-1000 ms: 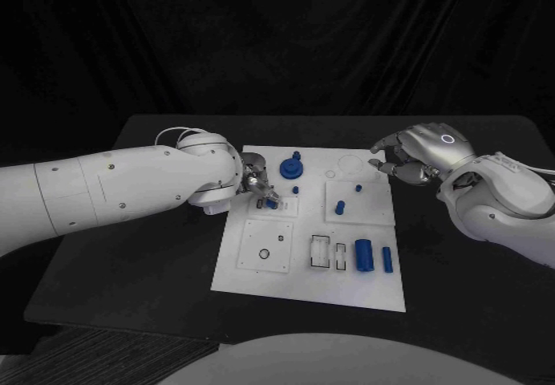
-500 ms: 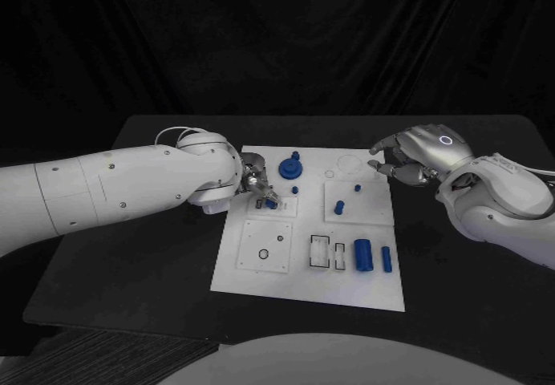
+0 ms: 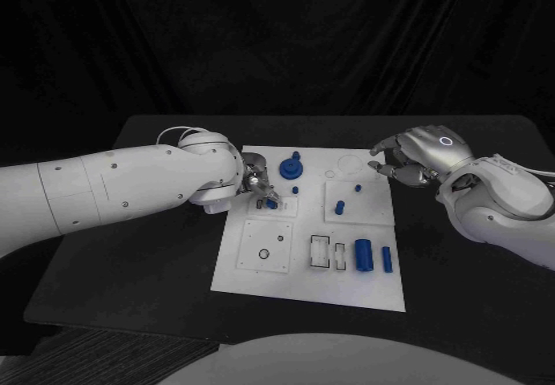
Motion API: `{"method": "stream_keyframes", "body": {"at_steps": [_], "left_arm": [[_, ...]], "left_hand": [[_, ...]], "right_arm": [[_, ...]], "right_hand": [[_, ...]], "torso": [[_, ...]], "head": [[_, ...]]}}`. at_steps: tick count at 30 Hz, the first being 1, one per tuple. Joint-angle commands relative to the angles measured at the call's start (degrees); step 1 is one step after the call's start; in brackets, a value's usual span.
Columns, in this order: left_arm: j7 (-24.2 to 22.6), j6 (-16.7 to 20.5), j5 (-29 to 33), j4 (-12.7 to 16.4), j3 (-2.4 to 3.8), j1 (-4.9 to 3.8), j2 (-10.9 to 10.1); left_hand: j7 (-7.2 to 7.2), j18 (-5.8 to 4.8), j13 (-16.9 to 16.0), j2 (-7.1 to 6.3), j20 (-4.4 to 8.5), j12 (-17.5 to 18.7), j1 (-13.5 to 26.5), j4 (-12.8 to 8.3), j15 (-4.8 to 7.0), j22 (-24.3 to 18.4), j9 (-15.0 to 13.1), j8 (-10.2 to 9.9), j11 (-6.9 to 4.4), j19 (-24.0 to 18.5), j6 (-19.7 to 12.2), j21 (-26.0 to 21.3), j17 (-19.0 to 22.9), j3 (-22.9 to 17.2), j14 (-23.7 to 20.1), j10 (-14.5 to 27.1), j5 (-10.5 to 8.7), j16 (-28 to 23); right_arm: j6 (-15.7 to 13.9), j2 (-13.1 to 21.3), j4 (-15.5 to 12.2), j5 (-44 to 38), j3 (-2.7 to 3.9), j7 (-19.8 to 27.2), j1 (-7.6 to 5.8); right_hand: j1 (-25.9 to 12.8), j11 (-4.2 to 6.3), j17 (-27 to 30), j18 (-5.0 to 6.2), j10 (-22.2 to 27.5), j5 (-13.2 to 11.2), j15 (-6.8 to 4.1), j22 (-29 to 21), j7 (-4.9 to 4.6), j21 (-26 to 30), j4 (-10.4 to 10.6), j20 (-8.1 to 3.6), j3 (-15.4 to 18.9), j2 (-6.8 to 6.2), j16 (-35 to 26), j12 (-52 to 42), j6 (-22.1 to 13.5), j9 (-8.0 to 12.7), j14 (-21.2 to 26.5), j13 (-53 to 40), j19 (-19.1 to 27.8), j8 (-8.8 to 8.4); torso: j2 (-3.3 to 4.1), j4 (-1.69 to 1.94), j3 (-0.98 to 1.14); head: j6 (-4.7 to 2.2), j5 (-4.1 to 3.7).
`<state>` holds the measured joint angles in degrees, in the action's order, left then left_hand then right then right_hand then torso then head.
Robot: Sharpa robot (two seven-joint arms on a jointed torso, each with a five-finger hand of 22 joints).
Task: Assemble the parts on the task board
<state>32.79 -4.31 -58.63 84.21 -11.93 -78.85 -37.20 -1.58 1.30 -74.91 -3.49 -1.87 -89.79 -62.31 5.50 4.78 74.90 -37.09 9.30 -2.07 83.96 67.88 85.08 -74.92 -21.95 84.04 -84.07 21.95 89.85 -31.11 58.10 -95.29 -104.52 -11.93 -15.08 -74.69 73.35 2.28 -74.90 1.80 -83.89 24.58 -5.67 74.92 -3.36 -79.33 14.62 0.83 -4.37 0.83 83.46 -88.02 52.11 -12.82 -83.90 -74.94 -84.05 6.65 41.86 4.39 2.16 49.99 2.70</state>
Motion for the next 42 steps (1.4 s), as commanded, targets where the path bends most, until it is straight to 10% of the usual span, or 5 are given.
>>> {"method": "stream_keyframes", "body": {"at_steps": [1,42], "left_arm": [[-0.57,-0.89,0.23,0.0,-0.23,0.52,0.21],[-2.65,4.2,0.23,1.14,-0.22,0.69,-1.53]], "left_hand": [[0.15,0.34,-15.09,0.6,0.3,-0.21,0.01,-0.47,0.2,11.22,0.07,-0.24,-0.35,1.36,-0.41,-0.11,-15.08,-0.63,5.96,-5.93,-0.11,0.15],[0.22,0.29,-15.09,0.56,0.37,-0.21,-0.37,-1.12,0.3,11.38,-0.35,-0.23,-0.44,1.58,-0.23,0.01,-15.08,-0.97,5.96,-5.93,1.3,0.15]], "right_arm": [[0.18,0.02,-0.03,-0.18,0.03,-1.15,0.16],[0.44,0.07,0.22,-0.18,0.03,-1.3,0.66]], "right_hand": [[0.68,-0.18,-3.35,0.67,-4.65,0.36,0.1,11.81,-0.06,0.31,-0.07,0.01,-0.31,0.01,-0.37,0.16,0.44,0.05,-3.95,-12.64,-1.97,-0.26],[0.8,-0.19,-3.3,0.67,-4.61,0.43,0.12,11.81,-0.07,0.34,-0.15,0.02,-0.48,0.0,-0.4,0.21,0.4,0.12,-3.94,-12.58,-1.96,-0.34]], "torso": [[-0.03,0.1,0.0],[0.02,0.07,-0.1]], "head": [[0.01,-0.06],[0.01,0.09]]}}
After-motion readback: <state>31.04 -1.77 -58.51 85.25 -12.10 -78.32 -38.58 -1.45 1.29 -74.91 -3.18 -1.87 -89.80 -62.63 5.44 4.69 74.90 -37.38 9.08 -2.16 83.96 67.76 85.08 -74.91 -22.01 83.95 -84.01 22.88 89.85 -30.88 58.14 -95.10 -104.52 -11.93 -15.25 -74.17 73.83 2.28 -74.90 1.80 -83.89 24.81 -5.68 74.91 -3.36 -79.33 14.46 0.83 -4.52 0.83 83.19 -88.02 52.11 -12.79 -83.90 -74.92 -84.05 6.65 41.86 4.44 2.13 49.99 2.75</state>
